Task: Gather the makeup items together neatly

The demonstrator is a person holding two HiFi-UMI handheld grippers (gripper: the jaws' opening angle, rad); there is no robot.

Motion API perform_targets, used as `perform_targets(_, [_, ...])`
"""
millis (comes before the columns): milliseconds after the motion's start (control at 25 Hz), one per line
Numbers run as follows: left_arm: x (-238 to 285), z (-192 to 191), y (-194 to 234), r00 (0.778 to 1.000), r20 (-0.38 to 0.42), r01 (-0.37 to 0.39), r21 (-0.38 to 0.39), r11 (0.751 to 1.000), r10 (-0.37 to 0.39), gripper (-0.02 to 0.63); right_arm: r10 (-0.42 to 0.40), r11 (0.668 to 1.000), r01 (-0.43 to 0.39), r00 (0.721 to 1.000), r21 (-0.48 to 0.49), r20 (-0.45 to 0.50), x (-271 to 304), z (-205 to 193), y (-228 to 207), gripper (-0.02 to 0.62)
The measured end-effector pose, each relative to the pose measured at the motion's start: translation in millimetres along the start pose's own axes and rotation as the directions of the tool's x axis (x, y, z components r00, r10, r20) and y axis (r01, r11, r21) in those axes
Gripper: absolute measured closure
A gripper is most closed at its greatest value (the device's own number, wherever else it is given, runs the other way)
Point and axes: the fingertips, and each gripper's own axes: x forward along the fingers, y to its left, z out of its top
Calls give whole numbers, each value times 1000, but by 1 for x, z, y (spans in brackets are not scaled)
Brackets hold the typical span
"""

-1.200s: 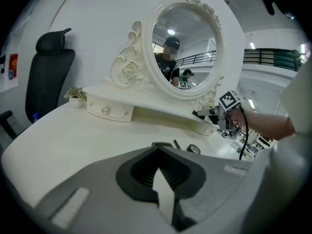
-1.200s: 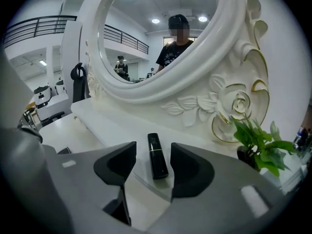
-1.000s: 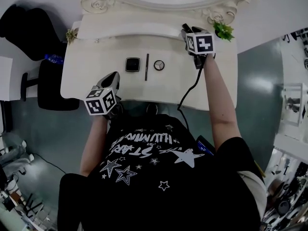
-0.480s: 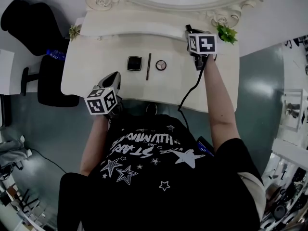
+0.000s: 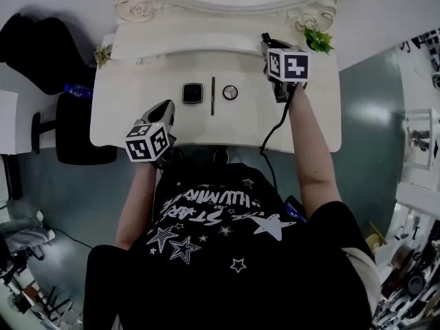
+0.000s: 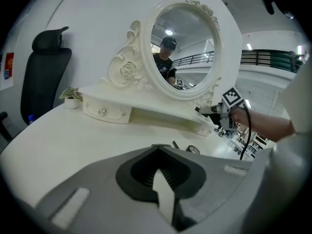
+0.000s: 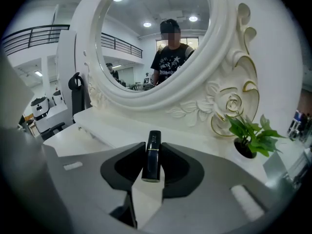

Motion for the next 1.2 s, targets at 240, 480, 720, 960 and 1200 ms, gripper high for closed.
perform_targets(240, [8,3,3,998,-33,57,27,998,-56,604,-40,998,40,999,41,22,-20,-17,15,466])
perform_targets(480, [9,5,3,992,-68,112,60,992,-107,604,-97,989,94,995,112,28,-31,-41,24,466])
perform_targets(720, [9,5,8,986,-94,144,87,986,-136,604,-134,981,129,991,148,20,-35,-62,38,466])
perform_targets(960, [11,4,14,980,-116,172,95,981,-161,604,-147,972,153,988,177,-46,-29,-97,55,466])
perform_targets(1200, [11,2,19,977,-131,180,90,980,-167,604,-156,966,174,982,192,-105,-21,-127,61,465])
